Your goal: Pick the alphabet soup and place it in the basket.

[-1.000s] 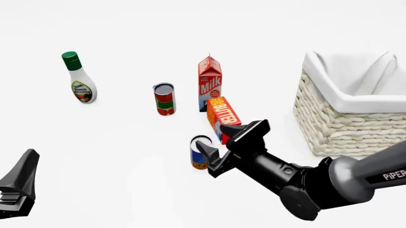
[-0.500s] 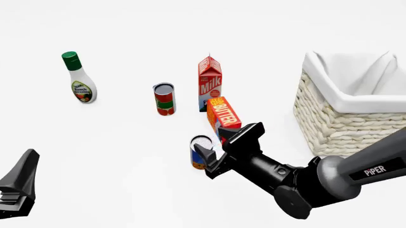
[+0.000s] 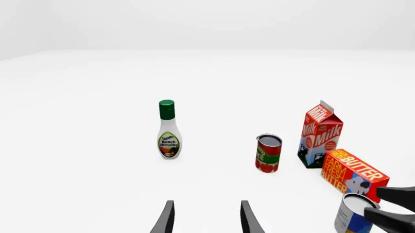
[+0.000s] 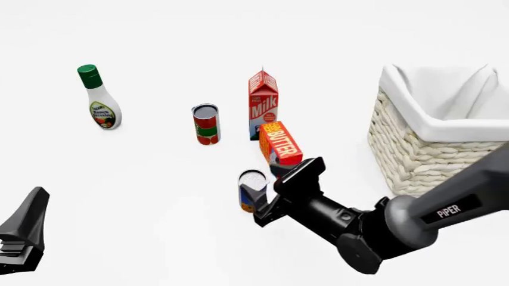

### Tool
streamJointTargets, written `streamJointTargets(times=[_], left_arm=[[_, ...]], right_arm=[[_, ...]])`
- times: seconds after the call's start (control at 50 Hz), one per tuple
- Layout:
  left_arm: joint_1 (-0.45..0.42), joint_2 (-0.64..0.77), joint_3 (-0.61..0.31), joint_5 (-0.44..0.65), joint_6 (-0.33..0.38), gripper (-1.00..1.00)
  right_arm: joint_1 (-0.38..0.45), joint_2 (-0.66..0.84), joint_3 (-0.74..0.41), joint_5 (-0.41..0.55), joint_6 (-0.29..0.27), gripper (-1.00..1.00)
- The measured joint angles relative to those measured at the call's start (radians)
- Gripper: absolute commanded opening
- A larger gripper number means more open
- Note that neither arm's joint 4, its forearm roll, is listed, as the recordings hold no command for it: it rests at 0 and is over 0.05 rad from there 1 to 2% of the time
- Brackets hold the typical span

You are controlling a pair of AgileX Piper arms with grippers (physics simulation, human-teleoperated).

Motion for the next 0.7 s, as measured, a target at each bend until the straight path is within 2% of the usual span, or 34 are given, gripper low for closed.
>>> streamJointTargets(times=[0.7], left_arm=[[0.000, 0.000, 0.000, 0.000, 0.000, 1.00]], right_arm=[[-0.002, 0.080, -0.031, -0.018, 0.007, 1.00]])
